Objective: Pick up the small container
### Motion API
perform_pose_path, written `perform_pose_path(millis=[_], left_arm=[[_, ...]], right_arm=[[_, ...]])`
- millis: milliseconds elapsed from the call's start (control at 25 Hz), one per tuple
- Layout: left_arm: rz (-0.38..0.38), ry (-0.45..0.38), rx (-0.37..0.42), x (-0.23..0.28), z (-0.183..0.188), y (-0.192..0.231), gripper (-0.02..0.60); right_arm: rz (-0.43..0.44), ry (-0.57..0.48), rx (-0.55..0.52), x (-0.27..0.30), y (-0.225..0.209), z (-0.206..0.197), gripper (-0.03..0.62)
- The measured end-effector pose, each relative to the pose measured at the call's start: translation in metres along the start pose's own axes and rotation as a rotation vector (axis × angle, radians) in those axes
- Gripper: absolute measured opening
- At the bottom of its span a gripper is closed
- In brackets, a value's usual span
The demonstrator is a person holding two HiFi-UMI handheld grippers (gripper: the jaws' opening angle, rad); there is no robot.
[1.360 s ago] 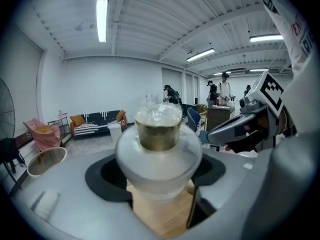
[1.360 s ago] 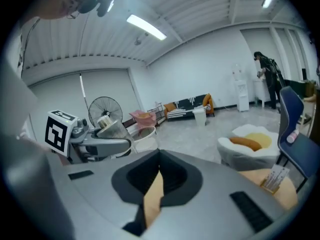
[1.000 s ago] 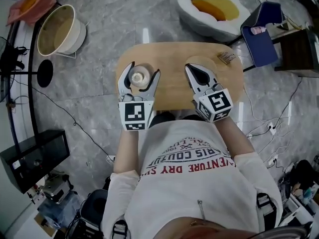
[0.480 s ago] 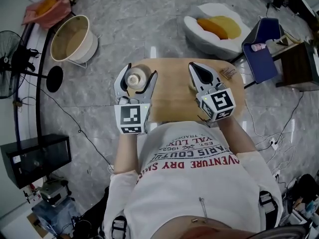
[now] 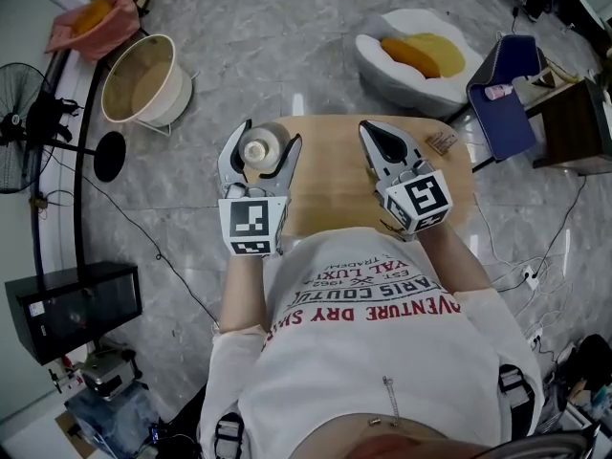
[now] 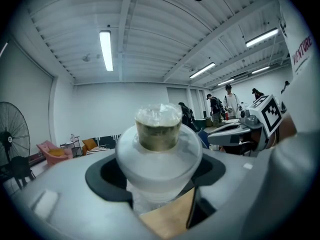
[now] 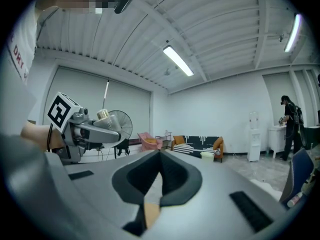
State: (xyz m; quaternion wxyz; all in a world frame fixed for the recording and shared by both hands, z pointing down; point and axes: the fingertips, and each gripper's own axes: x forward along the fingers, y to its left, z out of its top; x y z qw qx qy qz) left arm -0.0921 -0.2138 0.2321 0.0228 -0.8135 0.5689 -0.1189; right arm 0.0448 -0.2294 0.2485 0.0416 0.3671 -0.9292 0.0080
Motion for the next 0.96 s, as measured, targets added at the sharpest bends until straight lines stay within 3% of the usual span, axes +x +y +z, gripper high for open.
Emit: perform_pose_path(millis=[240,960], left_arm=[[-0.010,0.001,-0.022,-0.001,-0.003,0.001,0.342],[-0.033,-0.010,0.007,-0.013,-0.006,0.001,0.342]], right_arm=[[0.000,-0.012,-0.017,0.001,0.004,0.003,-0.005],[0.008,-0.011,-0.037,0.005,0.025,-0.001,-0.005]])
